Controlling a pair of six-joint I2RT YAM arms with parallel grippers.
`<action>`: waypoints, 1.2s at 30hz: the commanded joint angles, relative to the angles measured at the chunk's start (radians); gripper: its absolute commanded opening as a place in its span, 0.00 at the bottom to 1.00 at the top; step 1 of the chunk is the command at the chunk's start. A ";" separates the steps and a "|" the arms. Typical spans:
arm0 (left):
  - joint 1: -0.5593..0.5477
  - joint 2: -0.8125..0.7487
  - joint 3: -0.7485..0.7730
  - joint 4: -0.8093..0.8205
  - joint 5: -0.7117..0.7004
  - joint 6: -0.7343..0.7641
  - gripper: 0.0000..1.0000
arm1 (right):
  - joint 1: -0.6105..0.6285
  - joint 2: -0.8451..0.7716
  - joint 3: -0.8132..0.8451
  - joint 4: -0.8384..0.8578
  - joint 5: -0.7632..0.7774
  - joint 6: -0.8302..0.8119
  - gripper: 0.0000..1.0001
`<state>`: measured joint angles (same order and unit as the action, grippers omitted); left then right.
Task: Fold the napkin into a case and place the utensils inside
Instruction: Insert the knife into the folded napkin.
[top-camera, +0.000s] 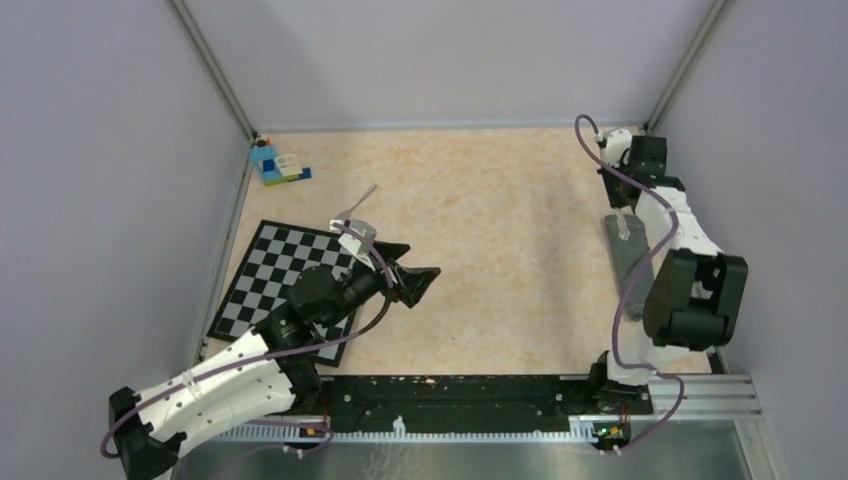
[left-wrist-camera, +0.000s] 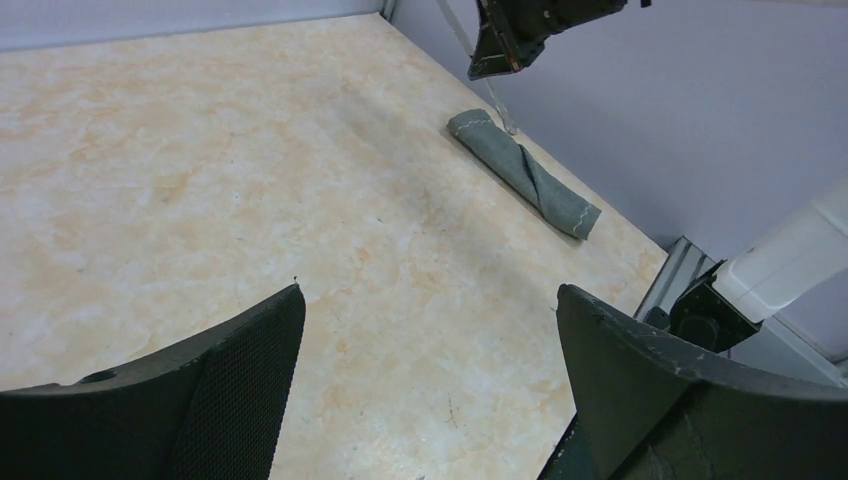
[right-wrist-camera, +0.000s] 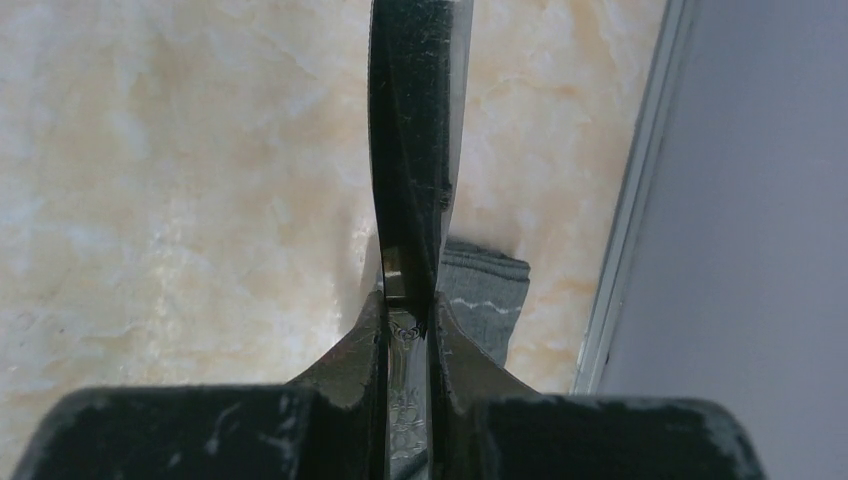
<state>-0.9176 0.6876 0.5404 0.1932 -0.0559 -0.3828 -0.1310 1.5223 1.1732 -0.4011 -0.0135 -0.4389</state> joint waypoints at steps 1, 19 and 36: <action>0.008 -0.062 -0.014 -0.077 -0.016 0.070 0.99 | -0.038 0.132 0.139 0.011 -0.036 -0.059 0.00; 0.024 -0.137 -0.066 -0.082 0.006 0.094 0.99 | -0.187 0.234 0.034 0.073 -0.118 -0.105 0.00; 0.029 -0.154 -0.088 -0.071 0.020 0.093 0.99 | -0.188 0.296 0.114 0.006 -0.173 -0.080 0.00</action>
<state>-0.8936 0.5449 0.4664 0.0895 -0.0544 -0.3031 -0.3172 1.7885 1.2270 -0.4049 -0.1474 -0.5301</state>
